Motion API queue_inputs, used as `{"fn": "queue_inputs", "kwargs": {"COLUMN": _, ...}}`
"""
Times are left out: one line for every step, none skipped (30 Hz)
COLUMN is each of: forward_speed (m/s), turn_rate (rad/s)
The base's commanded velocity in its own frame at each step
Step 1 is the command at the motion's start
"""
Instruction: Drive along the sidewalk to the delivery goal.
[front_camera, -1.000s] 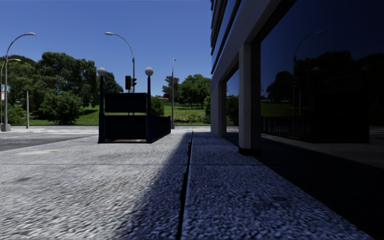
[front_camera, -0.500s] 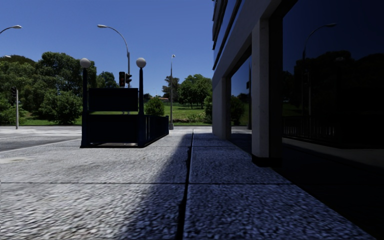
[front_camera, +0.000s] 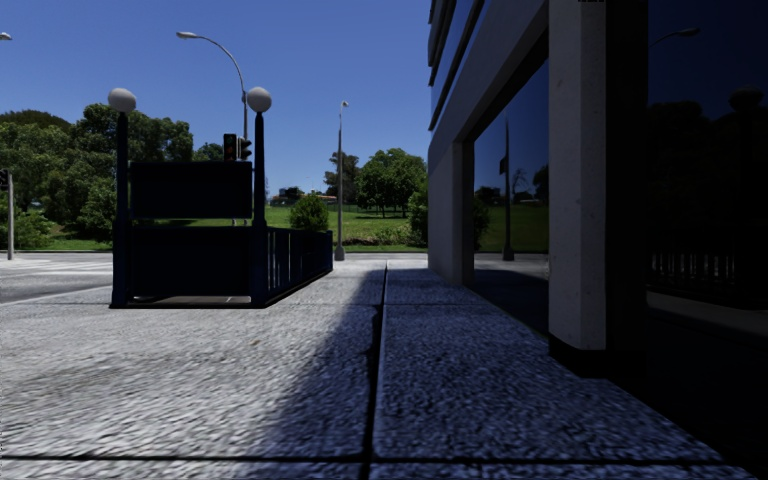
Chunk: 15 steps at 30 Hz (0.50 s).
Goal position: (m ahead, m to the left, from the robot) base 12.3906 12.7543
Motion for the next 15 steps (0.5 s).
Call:
{"fn": "queue_inputs", "kwargs": {"forward_speed": 2.00, "turn_rate": 0.00}}
{"fn": "queue_inputs", "kwargs": {"forward_speed": 2.00, "turn_rate": 0.00}}
{"fn": "queue_inputs", "kwargs": {"forward_speed": 2.00, "turn_rate": 0.00}}
{"fn": "queue_inputs", "kwargs": {"forward_speed": 2.00, "turn_rate": 0.00}}
{"fn": "queue_inputs", "kwargs": {"forward_speed": 2.00, "turn_rate": 0.00}}
{"fn": "queue_inputs", "kwargs": {"forward_speed": 2.00, "turn_rate": 0.00}}
{"fn": "queue_inputs", "kwargs": {"forward_speed": 2.00, "turn_rate": 0.00}}
{"fn": "queue_inputs", "kwargs": {"forward_speed": 2.00, "turn_rate": 0.00}}
{"fn": "queue_inputs", "kwargs": {"forward_speed": 2.00, "turn_rate": 0.00}}
{"fn": "queue_inputs", "kwargs": {"forward_speed": 2.00, "turn_rate": 0.00}}
{"fn": "queue_inputs", "kwargs": {"forward_speed": 2.00, "turn_rate": 0.00}}
{"fn": "queue_inputs", "kwargs": {"forward_speed": 2.00, "turn_rate": 0.00}}
{"fn": "queue_inputs", "kwargs": {"forward_speed": 2.00, "turn_rate": 0.00}}
{"fn": "queue_inputs", "kwargs": {"forward_speed": 2.00, "turn_rate": 0.00}}
{"fn": "queue_inputs", "kwargs": {"forward_speed": 2.00, "turn_rate": 0.00}}
